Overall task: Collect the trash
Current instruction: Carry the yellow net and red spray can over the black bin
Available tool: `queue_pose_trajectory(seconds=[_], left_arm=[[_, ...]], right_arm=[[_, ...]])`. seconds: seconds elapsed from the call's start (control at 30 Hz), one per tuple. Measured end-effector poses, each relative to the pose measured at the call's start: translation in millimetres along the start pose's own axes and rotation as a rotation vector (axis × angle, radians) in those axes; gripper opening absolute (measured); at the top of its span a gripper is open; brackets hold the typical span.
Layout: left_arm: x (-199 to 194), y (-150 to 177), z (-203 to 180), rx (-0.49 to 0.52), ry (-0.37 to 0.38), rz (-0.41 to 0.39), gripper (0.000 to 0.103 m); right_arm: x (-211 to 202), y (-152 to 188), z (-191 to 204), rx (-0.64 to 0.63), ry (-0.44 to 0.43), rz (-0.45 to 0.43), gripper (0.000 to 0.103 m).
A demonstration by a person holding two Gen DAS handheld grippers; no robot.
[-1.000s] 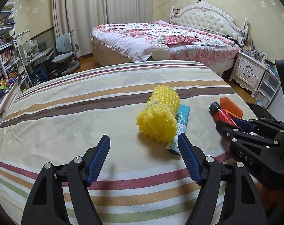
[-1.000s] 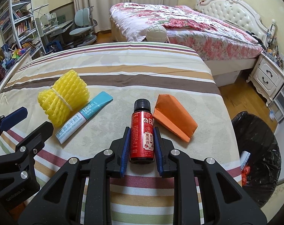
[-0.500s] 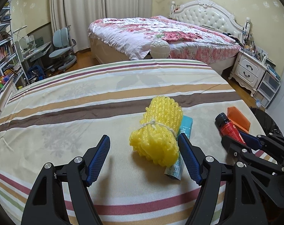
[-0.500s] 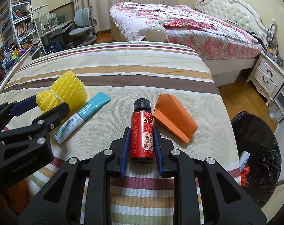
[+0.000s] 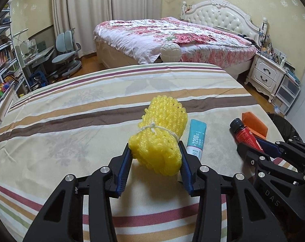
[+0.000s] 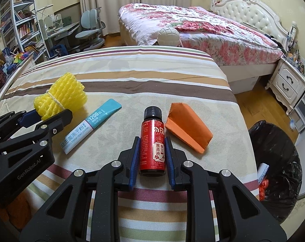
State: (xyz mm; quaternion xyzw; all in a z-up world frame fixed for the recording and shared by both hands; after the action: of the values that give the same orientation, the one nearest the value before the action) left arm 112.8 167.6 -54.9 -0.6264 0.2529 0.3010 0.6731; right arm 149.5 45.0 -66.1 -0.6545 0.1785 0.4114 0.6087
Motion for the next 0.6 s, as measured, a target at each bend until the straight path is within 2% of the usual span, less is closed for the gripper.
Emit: queue_pose_trajectory(seconds=[0.3,0.6], left_arm=[[-23.4,14.7,6.2,-0.044,-0.008,-0.015,0.044],[-51.9,19.6,-11.3,-0.057,0.032,-0.056,0.044]], right_arm=[[-25.1,11.8,10.2,-0.014,-0.024,-0.028,0.023],[-62.7,19.7,-11.8,0.026,-0.006,-0.083,0.023]])
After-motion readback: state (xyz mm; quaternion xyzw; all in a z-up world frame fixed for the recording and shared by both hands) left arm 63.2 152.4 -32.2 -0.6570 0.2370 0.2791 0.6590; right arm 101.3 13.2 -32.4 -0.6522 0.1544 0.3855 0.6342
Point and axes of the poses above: each gripper's, at about its wrist camera, not at the fingertips, and x roughly the way its jaws point, z to its left, y to its underside, the point moved 3 cm from there along x, roughly the way its jaws point, and after that the axes turned 7 degrees about x, right-handed, at the moved point
